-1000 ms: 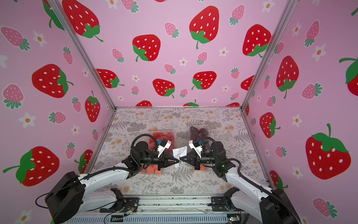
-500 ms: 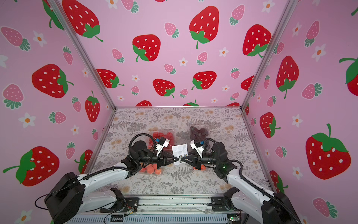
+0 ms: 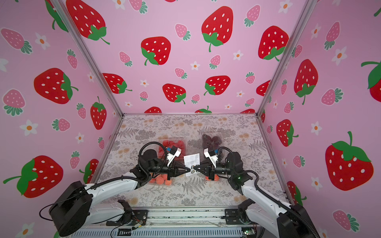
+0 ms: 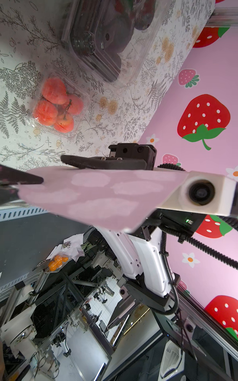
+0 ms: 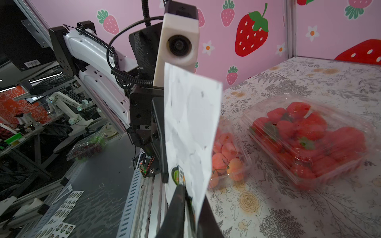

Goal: Label fruit boxes
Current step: Adjust the label sticker.

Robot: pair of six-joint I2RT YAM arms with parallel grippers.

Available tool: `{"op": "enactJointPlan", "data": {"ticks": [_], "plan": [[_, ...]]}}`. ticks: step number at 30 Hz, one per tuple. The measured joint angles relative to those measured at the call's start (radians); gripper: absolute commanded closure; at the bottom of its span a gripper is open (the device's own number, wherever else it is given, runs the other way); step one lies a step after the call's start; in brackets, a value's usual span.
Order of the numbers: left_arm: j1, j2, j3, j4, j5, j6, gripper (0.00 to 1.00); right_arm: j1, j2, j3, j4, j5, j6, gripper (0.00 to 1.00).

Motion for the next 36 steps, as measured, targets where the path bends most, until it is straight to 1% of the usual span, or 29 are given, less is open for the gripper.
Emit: {"op": "enactJointPlan", "data": {"ticks": [3, 10, 14, 19, 24, 30, 35, 36], "plan": [[-0.004, 0.013, 0.005, -0.008, 0.003, 0.004, 1.0, 0.0, 0.018, 0.0, 0.006, -0.008, 0.0, 0.99], [-0.02, 0.054, 0.039, -0.008, 0.025, 0.003, 1.0, 0.01, 0.061, 0.0, 0.062, -0.041, 0.016, 1.0], [-0.018, 0.054, 0.04, -0.005, 0.038, 0.004, 1.0, 0.019, 0.053, 0.0, 0.072, -0.06, 0.018, 1.0], [-0.011, 0.035, 0.04, -0.003, 0.046, 0.005, 1.0, 0.025, 0.002, -0.013, 0.088, -0.066, 0.018, 1.0], [-0.005, 0.034, 0.039, -0.006, 0.068, 0.005, 1.0, 0.035, 0.008, -0.013, 0.095, -0.072, 0.018, 1.0], [0.022, -0.021, 0.006, -0.026, 0.057, 0.007, 1.0, 0.047, -0.007, -0.013, 0.078, -0.071, 0.002, 1.0], [0.029, -0.021, 0.006, -0.035, 0.043, 0.008, 1.0, 0.05, -0.015, -0.013, 0.075, -0.085, -0.007, 1.0], [0.029, -0.018, 0.006, -0.034, 0.042, 0.008, 1.0, 0.051, -0.014, -0.013, 0.074, -0.087, -0.008, 0.97]]}}
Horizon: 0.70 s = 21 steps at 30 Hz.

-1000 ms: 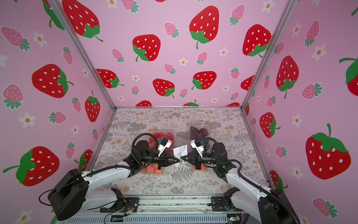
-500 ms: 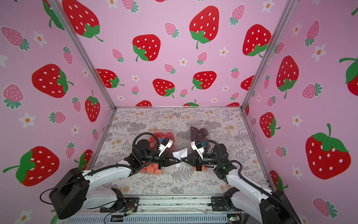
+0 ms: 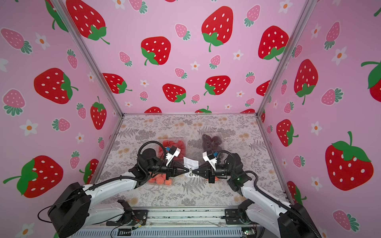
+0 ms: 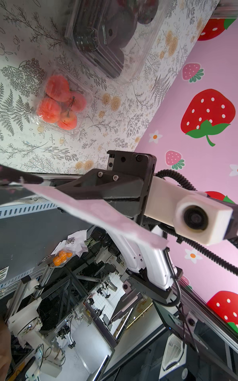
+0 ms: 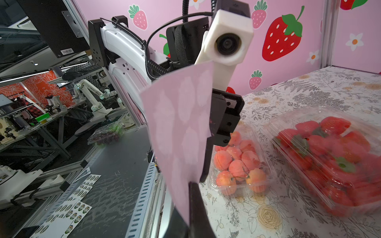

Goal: Label fruit boxes
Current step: Adjust the label sticker.

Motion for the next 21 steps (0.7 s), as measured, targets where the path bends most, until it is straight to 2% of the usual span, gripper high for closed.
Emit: {"op": "enactJointPlan", "data": {"ticks": [2, 4, 11, 18, 21], "plan": [[0.0, 0.003, 0.0, 0.0, -0.002, 0.0, 1.0, 0.0, 0.001, 0.002, -0.011, 0.003, -0.005, 0.81], [0.002, 0.002, 0.0, 0.001, -0.003, 0.0, 1.0, -0.001, 0.001, 0.004, -0.026, 0.006, -0.009, 0.78], [0.002, 0.002, 0.0, 0.003, -0.006, 0.001, 1.0, -0.001, 0.002, 0.023, -0.057, 0.031, -0.006, 0.85], [0.003, 0.012, 0.0, 0.005, -0.001, 0.005, 1.0, -0.001, 0.031, 0.044, -0.06, 0.049, 0.0, 1.0], [0.005, 0.014, 0.0, 0.009, -0.001, 0.007, 1.0, -0.001, 0.051, 0.053, -0.06, 0.05, 0.001, 1.0]]}}
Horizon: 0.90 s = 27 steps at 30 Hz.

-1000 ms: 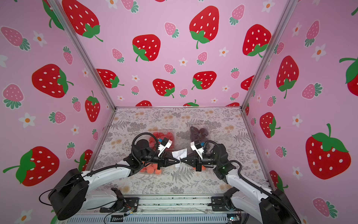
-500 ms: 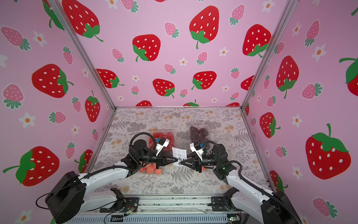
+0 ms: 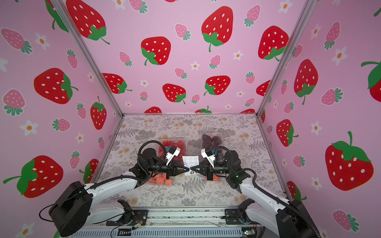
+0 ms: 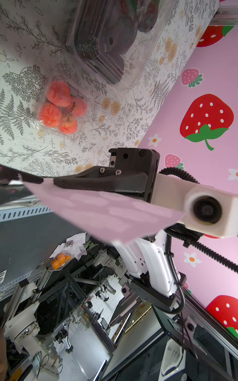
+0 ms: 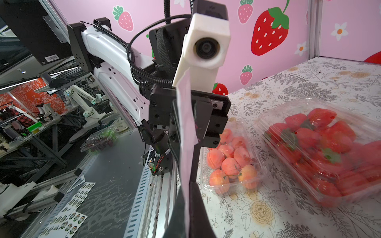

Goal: Label fruit boxes
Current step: Adjust the label sticker.

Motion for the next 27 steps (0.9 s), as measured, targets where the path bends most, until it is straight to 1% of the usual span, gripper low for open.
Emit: {"op": "enactJointPlan", "data": {"ticks": [9, 13, 14, 16, 20, 27], "plan": [[0.0, 0.0, 0.0, -0.009, -0.008, 0.008, 0.99, -0.001, 0.015, 0.001, 0.012, -0.021, -0.002, 1.0], [0.0, 0.002, 0.0, -0.013, -0.013, 0.008, 0.96, -0.003, 0.023, 0.001, 0.013, -0.027, -0.002, 1.0], [0.0, 0.002, 0.0, -0.013, -0.016, 0.008, 0.89, -0.004, 0.023, 0.001, 0.013, -0.026, -0.002, 1.0], [0.0, 0.002, 0.0, -0.013, -0.026, 0.009, 0.82, -0.005, 0.023, 0.001, 0.012, -0.025, -0.005, 1.0], [0.0, 0.003, 0.0, -0.013, -0.051, 0.009, 0.79, -0.004, 0.025, 0.002, 0.011, -0.016, -0.01, 1.0], [0.0, 0.031, 0.0, -0.013, -0.069, 0.01, 0.78, -0.004, 0.046, 0.009, 0.0, -0.013, -0.013, 1.0]]}}
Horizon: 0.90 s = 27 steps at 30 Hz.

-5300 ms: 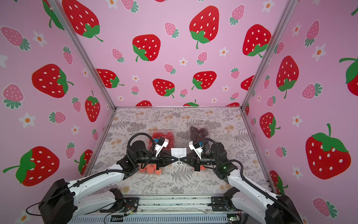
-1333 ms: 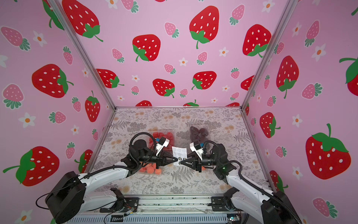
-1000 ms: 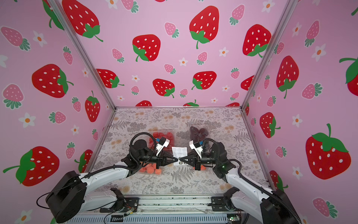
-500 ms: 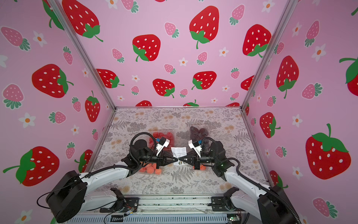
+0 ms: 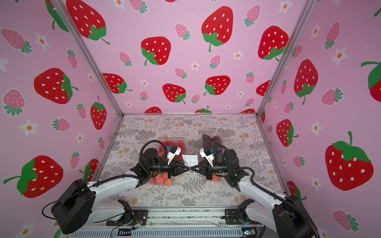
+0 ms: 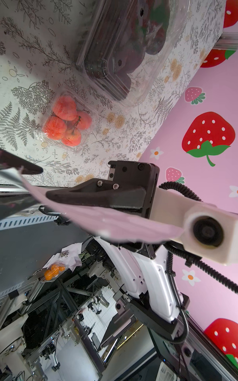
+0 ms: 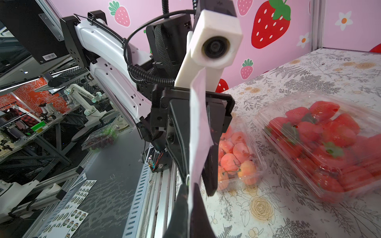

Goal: Label fruit boxes
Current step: Adjust the label sticker.

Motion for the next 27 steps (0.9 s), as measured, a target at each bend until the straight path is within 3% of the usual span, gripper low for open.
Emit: {"op": "enactJointPlan", "data": {"ticks": [6, 10, 16, 17, 19, 22, 27], "plan": [[-0.001, 0.001, 0.002, 0.0, -0.004, -0.001, 0.74, 0.0, 0.006, 0.0, 0.004, -0.002, 0.0, 1.0], [-0.003, 0.002, 0.002, 0.0, -0.011, 0.0, 0.66, 0.0, 0.015, 0.0, 0.005, -0.006, 0.0, 1.0], [-0.006, 0.011, 0.004, -0.001, -0.018, 0.002, 0.65, -0.002, 0.019, 0.001, 0.006, -0.016, 0.0, 1.0], [-0.006, 0.012, 0.004, -0.001, -0.019, 0.002, 0.62, -0.002, 0.02, 0.001, 0.006, -0.016, 0.0, 1.0], [-0.006, 0.012, 0.004, -0.002, -0.026, 0.008, 0.46, -0.002, 0.02, 0.001, 0.006, -0.018, 0.0, 1.0], [-0.003, 0.014, 0.004, -0.007, -0.042, 0.005, 0.39, -0.005, 0.017, 0.002, 0.01, -0.026, -0.004, 1.0], [0.004, 0.014, 0.002, 0.005, -0.06, -0.002, 0.38, -0.006, 0.013, 0.002, 0.014, -0.024, -0.005, 1.0]]}}
